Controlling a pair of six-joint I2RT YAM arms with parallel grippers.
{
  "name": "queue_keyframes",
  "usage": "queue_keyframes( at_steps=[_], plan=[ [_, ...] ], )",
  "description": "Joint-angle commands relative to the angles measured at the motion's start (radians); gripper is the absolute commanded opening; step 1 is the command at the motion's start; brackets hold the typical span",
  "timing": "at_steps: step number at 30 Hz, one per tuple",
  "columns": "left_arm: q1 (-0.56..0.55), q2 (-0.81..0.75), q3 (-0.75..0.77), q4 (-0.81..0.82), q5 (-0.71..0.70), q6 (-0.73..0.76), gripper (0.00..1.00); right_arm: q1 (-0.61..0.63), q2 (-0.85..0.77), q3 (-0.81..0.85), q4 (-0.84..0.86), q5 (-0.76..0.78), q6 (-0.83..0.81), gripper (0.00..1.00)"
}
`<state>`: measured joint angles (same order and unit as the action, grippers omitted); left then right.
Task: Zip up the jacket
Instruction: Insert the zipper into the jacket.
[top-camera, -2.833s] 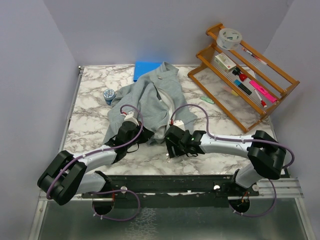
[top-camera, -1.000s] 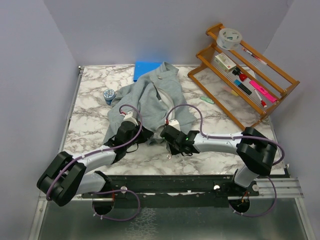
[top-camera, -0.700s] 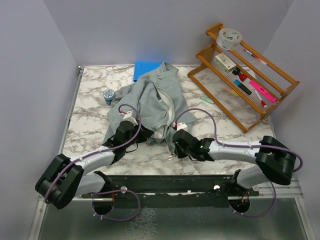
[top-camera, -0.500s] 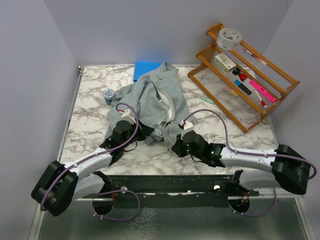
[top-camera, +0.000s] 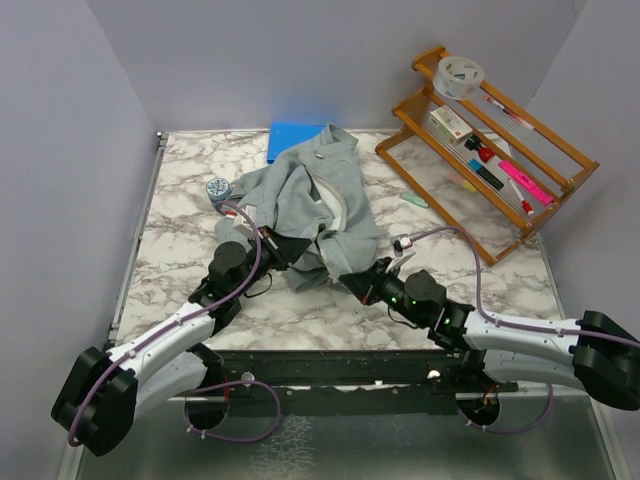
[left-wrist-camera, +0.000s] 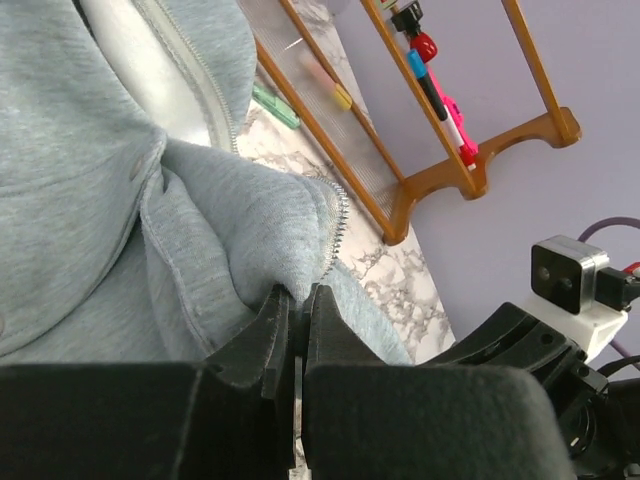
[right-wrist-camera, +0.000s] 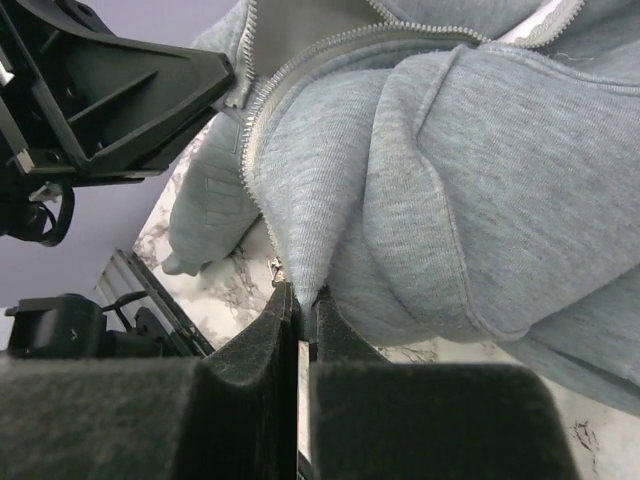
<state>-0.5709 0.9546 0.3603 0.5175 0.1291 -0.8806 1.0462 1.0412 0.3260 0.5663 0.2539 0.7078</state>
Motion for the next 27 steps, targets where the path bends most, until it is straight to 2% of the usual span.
queue_keyframes(
  at_steps=[1,4,9,19,27],
  plan=[
    [0.005,0.002,-0.040,0.053,-0.005,-0.003,0.00,0.005,0.007,0.050,-0.017,-0.004,0.027,0.00],
    [0.005,0.039,-0.052,0.053,0.024,0.012,0.00,0.005,0.049,0.084,-0.079,-0.036,0.029,0.00],
    [0.002,0.131,-0.087,0.053,0.044,0.036,0.00,0.005,0.133,0.033,0.077,-0.028,0.101,0.00],
    [-0.051,0.327,-0.074,0.074,0.045,0.056,0.00,0.005,0.321,0.098,0.183,-0.067,0.046,0.00],
    [-0.061,0.384,-0.059,0.094,0.046,0.058,0.00,0.005,0.346,0.099,0.174,-0.118,0.054,0.20]
  ],
)
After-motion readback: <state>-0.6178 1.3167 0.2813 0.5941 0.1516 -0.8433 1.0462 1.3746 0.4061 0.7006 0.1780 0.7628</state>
